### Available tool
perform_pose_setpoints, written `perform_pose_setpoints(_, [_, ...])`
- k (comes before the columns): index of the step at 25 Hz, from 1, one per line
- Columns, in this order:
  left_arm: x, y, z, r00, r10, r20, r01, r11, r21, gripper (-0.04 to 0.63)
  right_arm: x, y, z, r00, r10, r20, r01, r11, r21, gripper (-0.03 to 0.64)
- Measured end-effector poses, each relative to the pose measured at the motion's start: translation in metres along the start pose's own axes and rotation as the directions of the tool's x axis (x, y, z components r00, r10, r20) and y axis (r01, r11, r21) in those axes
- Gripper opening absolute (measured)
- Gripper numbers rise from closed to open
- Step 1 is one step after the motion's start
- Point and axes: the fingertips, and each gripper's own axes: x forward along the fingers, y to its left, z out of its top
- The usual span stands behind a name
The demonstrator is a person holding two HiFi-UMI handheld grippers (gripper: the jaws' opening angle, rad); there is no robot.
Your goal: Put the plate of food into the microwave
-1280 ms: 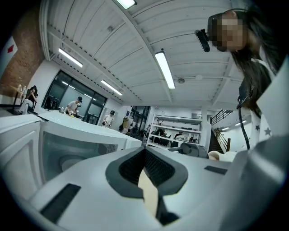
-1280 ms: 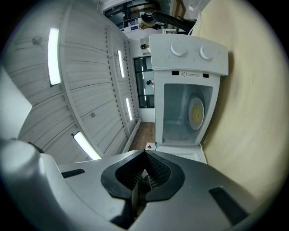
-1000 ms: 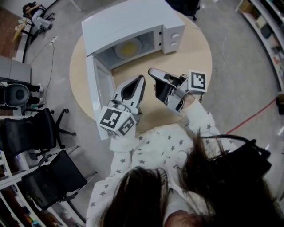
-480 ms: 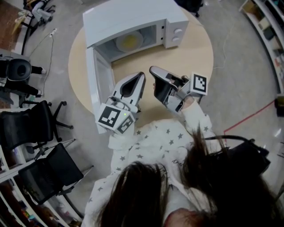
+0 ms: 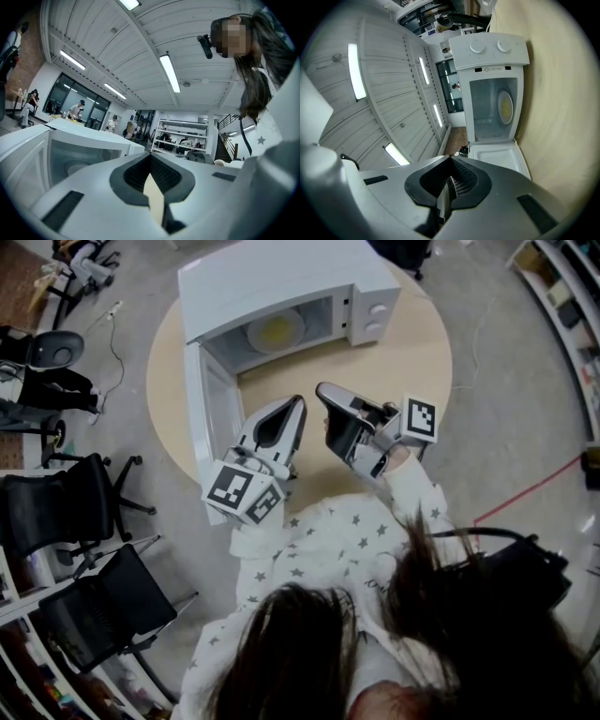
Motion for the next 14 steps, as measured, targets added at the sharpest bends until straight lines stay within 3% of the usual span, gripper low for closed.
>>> perform_pose_setpoints(14, [0.007, -0.002, -0.012, 1.000, -0.019, -0.019, 0.019, 1.000, -0.023, 0.002, -0.005, -0.015, 0.006, 1.000, 0.003, 0.007, -0.003, 0.999, 0.035, 0.006])
